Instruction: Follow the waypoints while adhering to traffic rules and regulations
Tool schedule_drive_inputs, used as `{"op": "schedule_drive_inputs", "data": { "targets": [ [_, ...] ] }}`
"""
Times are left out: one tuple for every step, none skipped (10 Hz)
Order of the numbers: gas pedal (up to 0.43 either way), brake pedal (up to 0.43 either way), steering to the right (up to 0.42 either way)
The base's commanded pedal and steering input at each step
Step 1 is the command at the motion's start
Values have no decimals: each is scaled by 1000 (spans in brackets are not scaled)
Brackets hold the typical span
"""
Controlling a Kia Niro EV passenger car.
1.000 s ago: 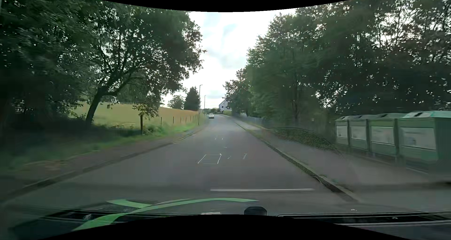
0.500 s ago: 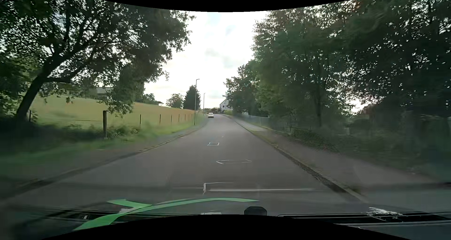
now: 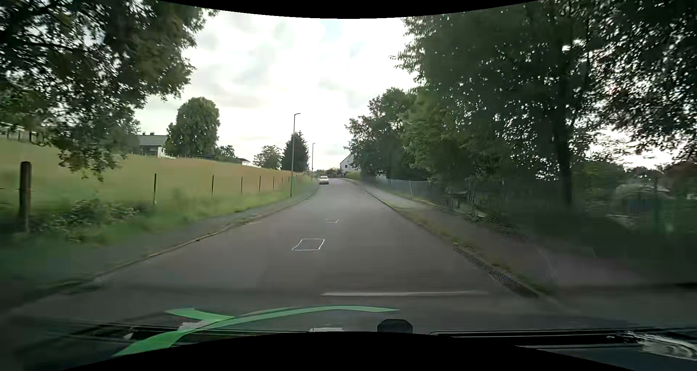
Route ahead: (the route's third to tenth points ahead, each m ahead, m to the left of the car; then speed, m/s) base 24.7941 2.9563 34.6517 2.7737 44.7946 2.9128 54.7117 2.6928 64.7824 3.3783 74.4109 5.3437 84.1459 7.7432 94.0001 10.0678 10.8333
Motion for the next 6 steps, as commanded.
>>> {"op": "schedule_drive_inputs", "data": {
  "targets": [
    [157,0,-5],
    [157,0,-5],
    [260,0,-5],
    [378,0,-5],
    [378,0,-5],
    [319,0,-6]
  ]
}}
